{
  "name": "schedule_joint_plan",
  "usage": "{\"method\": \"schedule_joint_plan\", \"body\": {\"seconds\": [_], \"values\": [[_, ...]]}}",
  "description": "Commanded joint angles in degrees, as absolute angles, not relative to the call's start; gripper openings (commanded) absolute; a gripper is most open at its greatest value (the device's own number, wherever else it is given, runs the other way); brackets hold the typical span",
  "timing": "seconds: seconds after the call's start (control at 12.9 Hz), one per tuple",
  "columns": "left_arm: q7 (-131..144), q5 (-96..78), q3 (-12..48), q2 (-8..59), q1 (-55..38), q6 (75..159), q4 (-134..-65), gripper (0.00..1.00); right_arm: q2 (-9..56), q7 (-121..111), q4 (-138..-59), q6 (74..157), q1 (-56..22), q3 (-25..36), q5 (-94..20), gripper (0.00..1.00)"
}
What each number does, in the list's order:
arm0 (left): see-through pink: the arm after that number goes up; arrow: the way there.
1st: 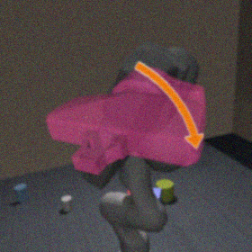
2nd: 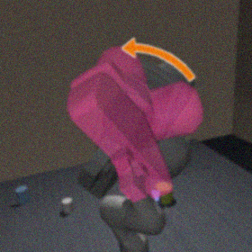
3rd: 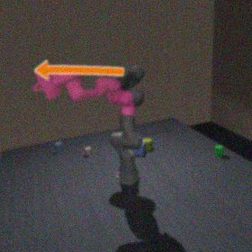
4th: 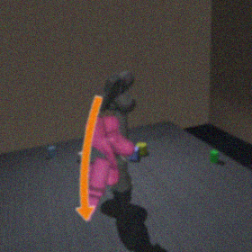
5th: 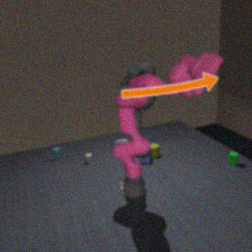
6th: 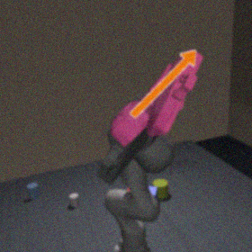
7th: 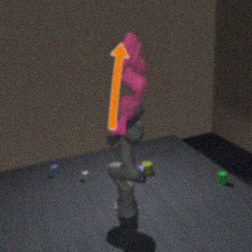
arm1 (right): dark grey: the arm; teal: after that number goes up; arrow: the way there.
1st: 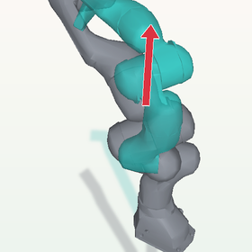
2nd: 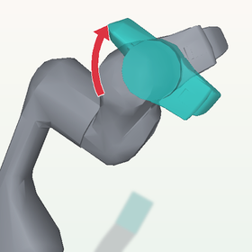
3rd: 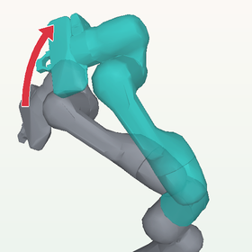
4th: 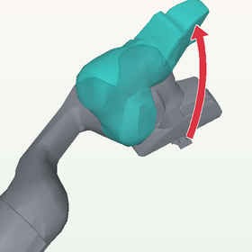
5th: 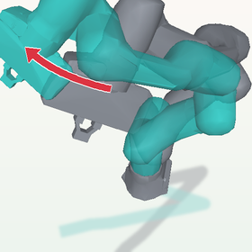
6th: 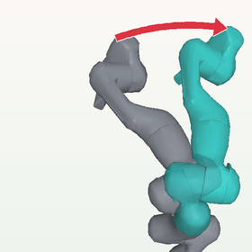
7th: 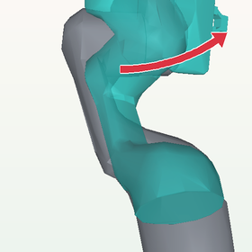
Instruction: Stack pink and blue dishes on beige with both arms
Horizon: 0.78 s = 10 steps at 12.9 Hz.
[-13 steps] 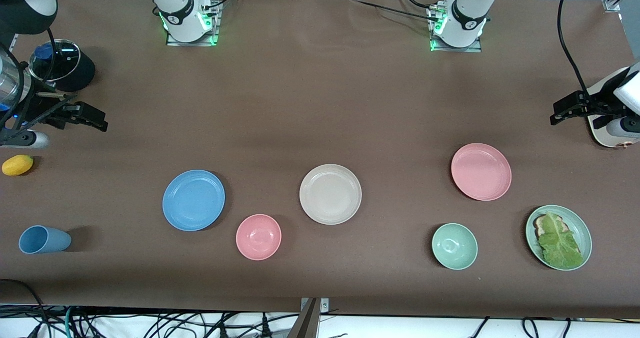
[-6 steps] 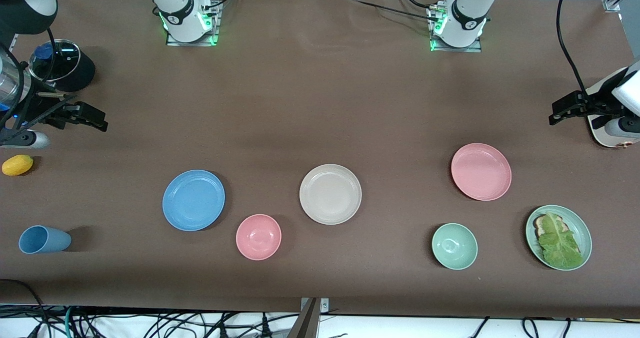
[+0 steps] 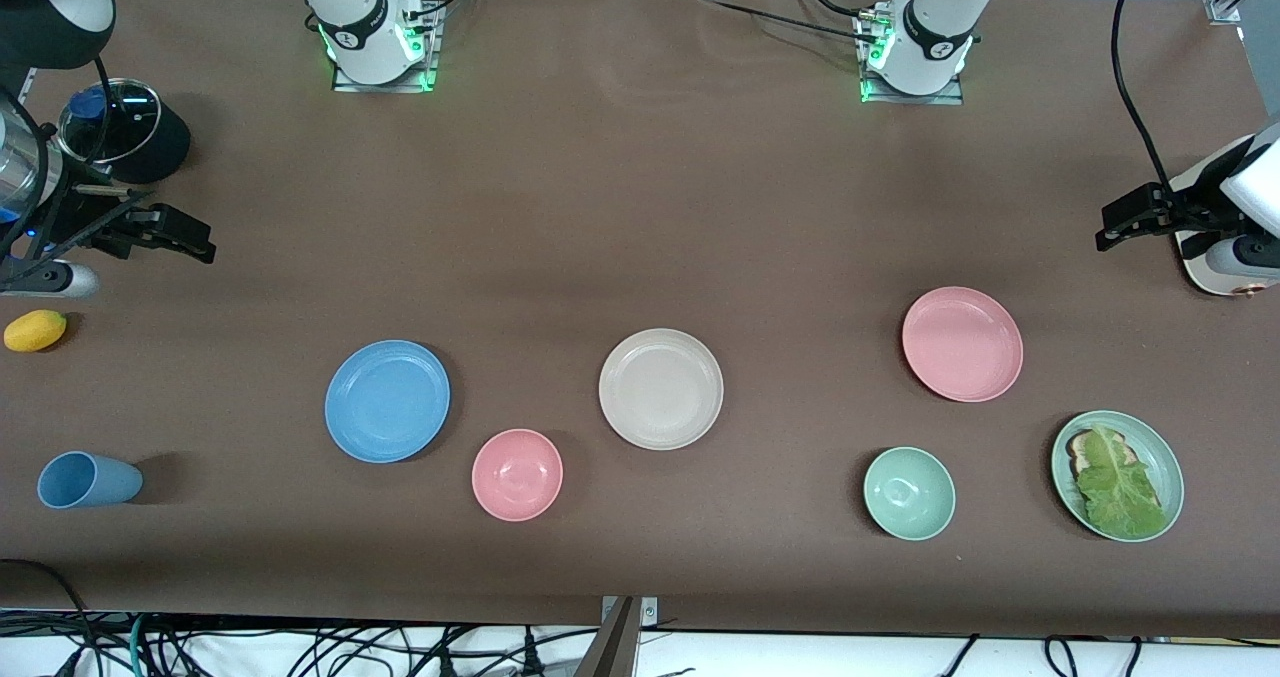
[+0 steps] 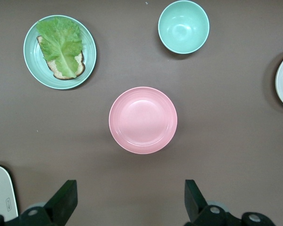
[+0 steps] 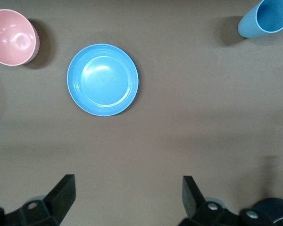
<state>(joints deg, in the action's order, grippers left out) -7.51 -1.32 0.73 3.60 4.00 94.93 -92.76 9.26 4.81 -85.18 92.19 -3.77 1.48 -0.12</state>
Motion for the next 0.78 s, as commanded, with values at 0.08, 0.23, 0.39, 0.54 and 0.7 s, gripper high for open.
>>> {"method": "schedule_joint_plan", "body": {"seconds": [0.08,0.23,0.39,0.54,0.7], "values": [[-8.44,-2.55,0.62,3.43,3.96,94.66,-92.9,1.0,8.7,5.54,-85.34,91.76,-3.16,1.05,-0.44,1.0],[-8.44,-2.55,0.62,3.43,3.96,94.66,-92.9,1.0,8.7,5.54,-85.34,91.76,-3.16,1.05,-0.44,1.0],[-8.52,-2.55,0.62,3.43,3.96,94.66,-92.9,1.0,8.7,5.54,-85.34,91.76,-3.16,1.05,-0.44,1.0],[-8.61,-3.24,0.62,3.69,4.48,94.66,-93.16,1.0,8.7,5.54,-85.34,91.76,-3.16,1.05,-0.44,1.0],[-8.53,-3.16,0.53,4.74,4.48,94.66,-93.34,1.0,8.7,5.54,-85.34,91.76,-3.16,1.05,-0.44,1.0]]}}
